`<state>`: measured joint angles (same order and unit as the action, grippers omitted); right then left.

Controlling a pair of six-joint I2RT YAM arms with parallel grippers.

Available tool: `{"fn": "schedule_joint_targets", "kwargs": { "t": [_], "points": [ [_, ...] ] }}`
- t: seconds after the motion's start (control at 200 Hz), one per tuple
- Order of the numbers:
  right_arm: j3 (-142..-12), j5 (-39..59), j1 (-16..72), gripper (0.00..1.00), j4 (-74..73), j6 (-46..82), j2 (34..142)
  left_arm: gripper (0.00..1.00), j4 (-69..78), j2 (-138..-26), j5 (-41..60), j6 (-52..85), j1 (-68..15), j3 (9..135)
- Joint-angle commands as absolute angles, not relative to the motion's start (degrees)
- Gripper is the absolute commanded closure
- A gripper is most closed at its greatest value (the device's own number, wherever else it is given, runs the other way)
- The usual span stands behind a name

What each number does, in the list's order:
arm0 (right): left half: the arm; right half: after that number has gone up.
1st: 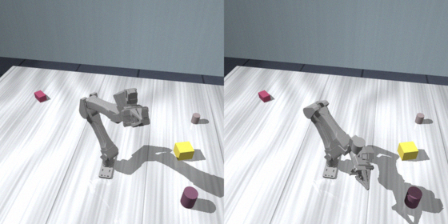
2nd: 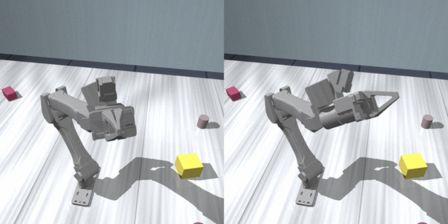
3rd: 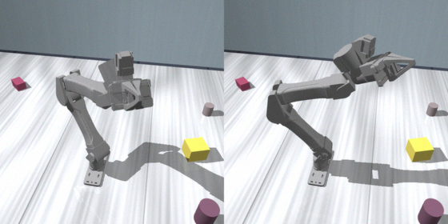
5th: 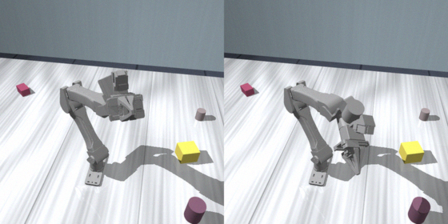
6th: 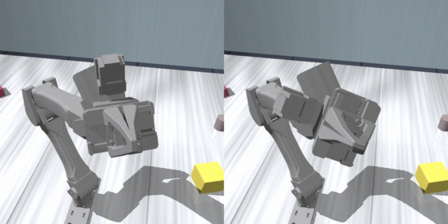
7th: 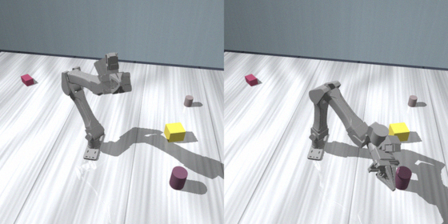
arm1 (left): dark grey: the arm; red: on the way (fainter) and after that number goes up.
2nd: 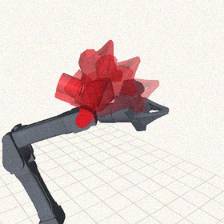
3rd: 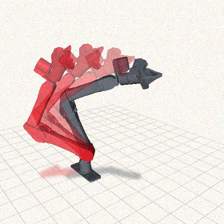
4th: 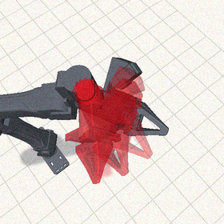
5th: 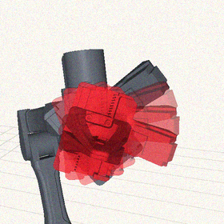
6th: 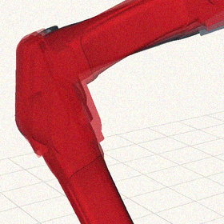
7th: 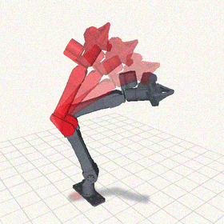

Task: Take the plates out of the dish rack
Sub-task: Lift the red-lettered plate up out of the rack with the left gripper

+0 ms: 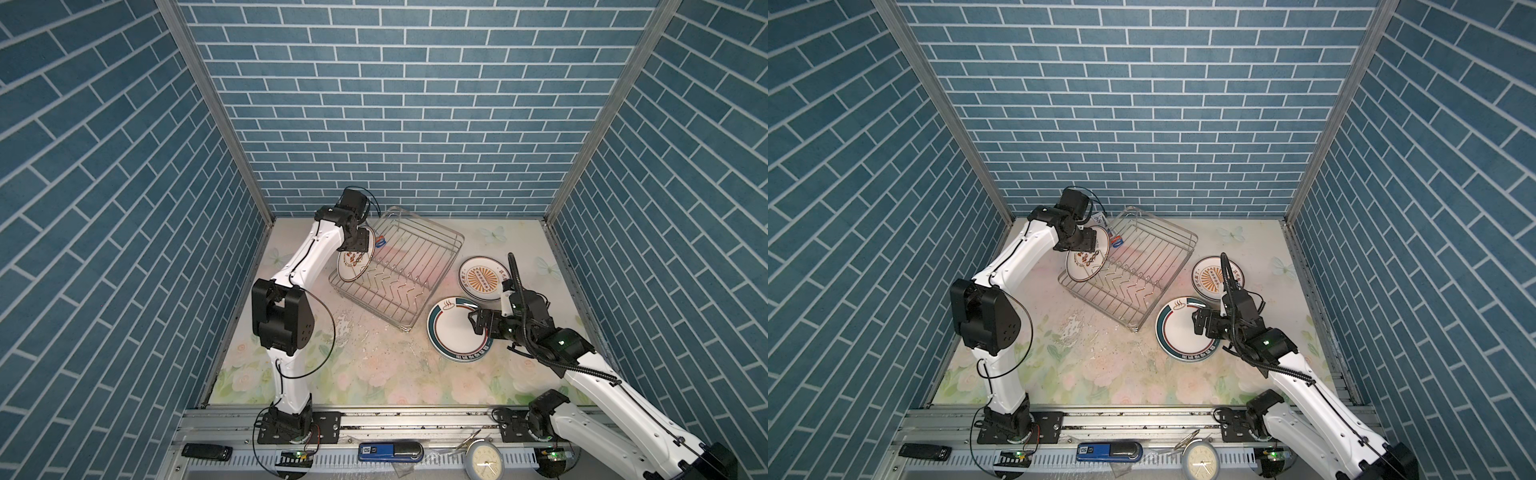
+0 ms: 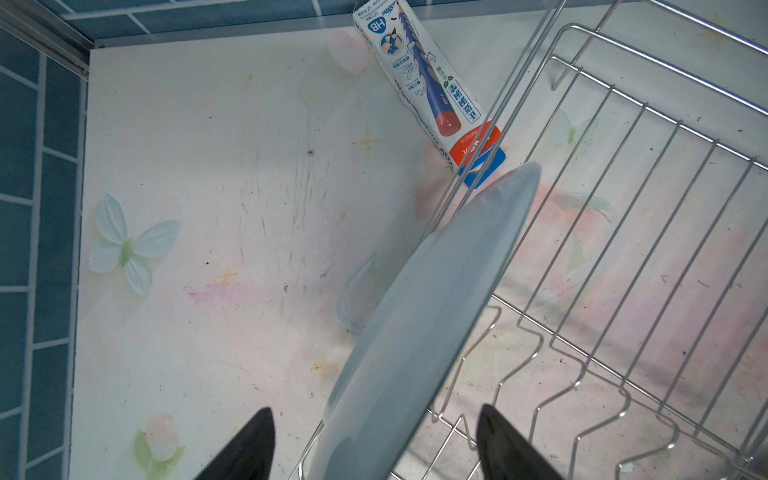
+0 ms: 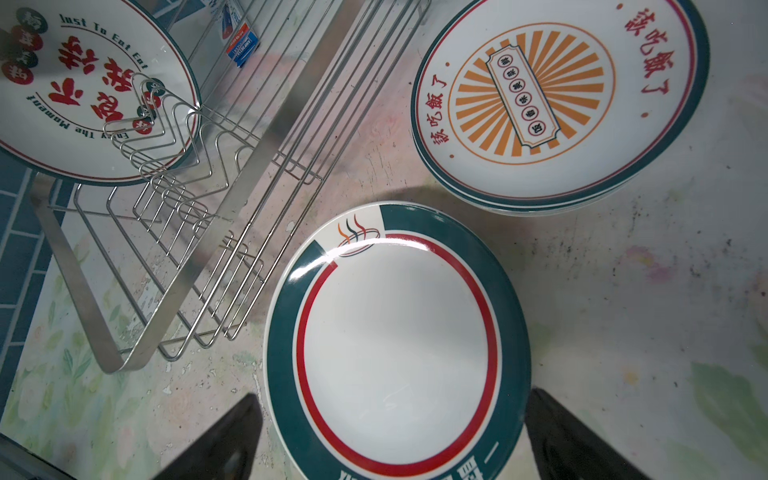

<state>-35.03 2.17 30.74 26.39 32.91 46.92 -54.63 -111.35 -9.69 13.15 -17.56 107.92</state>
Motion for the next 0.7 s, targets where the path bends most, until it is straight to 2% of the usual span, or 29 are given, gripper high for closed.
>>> {"fn": "schedule_joint_targets", "kwargs": {
  "t": [0.0,0.1,0.2,0.695],
  "points": [
    [-33.7,2.0,30.9,0.01,25.4,31.1,46.6,0.35,-55.3,-111.8,-8.7,12.7,-17.1,108.1],
    [-33.5,2.2,31.0,0.01,25.9,31.2,46.5,0.39,-55.3,-112.1,-8.0,12.7,-16.5,108.0],
    [-33.4,2.0,30.9,0.01,26.5,31.2,45.7,0.47,-54.9,-112.3,-7.3,12.0,-16.3,107.7],
    [-33.3,2.0,30.9,0.01,28.4,31.4,43.1,0.69,-52.1,-109.5,-6.9,7.7,-15.8,103.1]
  ]
}}
